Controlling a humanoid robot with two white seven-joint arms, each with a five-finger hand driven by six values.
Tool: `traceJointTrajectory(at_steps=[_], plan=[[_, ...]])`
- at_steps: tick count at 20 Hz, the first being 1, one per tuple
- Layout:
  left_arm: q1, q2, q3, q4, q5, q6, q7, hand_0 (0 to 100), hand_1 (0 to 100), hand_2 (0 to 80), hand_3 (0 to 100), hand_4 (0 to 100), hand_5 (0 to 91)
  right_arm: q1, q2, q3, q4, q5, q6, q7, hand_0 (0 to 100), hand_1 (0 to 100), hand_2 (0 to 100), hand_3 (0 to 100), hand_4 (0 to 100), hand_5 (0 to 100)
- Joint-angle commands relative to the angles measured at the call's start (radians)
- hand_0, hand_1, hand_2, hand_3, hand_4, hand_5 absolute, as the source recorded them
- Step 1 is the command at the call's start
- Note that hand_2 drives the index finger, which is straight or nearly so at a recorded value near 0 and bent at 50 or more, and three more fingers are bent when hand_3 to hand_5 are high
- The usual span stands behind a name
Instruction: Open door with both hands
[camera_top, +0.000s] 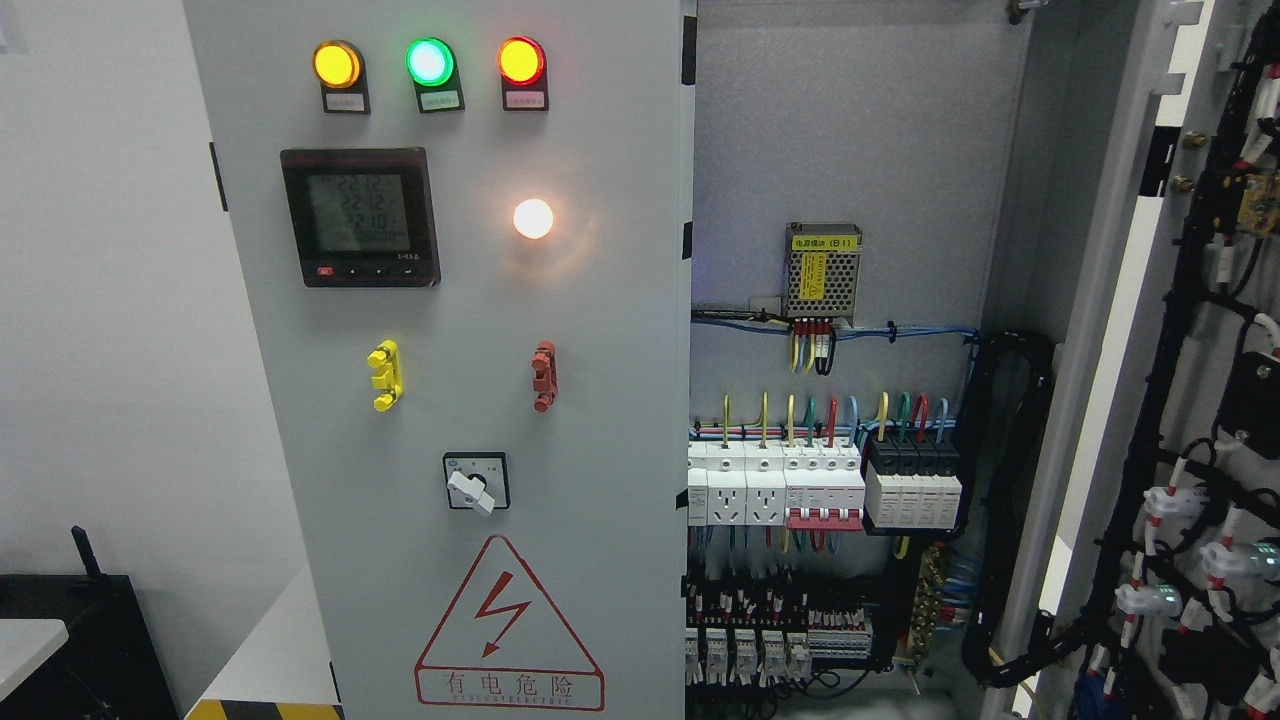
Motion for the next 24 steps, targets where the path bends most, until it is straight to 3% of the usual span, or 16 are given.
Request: traceJointTrajectory(at_steps=[1, 5, 11, 15, 19, 24], plan=[[-0.048, -0.362, 0.136, 0.522, -0.217, 0.002, 0.005, 0, 0, 0.0, 0, 0, 0.0, 0.000, 0.000, 0.000, 0.000, 0.000, 0.000, 0.000, 38, 0, 0, 0, 0, 0], [-0.161, -0.521, 0.139, 0.800, -0.320, 0.005, 0.008, 0, 0, 0.0, 0, 0, 0.0, 0.000, 0.000, 0.000, 0.000, 0.000, 0.000, 0.000, 38, 0, 0, 0, 0, 0], [-0.272, -0.689, 0.138, 1.010, -0.329, 0.059, 0.011, 0, 0, 0.0, 0, 0, 0.0, 0.000, 0.000, 0.000, 0.000, 0.000, 0.000, 0.000, 38, 0, 0, 0, 0, 0], [-0.322, -0.800, 0.154, 1.101, -0.387, 0.194, 0.023, 0, 0, 0.0, 0, 0, 0.0, 0.000, 0.000, 0.000, 0.000, 0.000, 0.000, 0.000, 38, 0, 0, 0, 0, 0], [-0.332, -0.851, 0.249, 1.124, -0.421, 0.304, 0.098, 0, 0, 0.0, 0, 0, 0.0, 0.000, 0.000, 0.000, 0.000, -0.001, 0.000, 0.000, 38, 0, 0, 0, 0, 0], [-0.341, -0.878, 0.421, 1.124, -0.550, 0.390, 0.163, 0, 0, 0.0, 0, 0, 0.0, -0.002, 0.000, 0.000, 0.000, -0.001, 0.000, 0.000, 38, 0, 0, 0, 0, 0]])
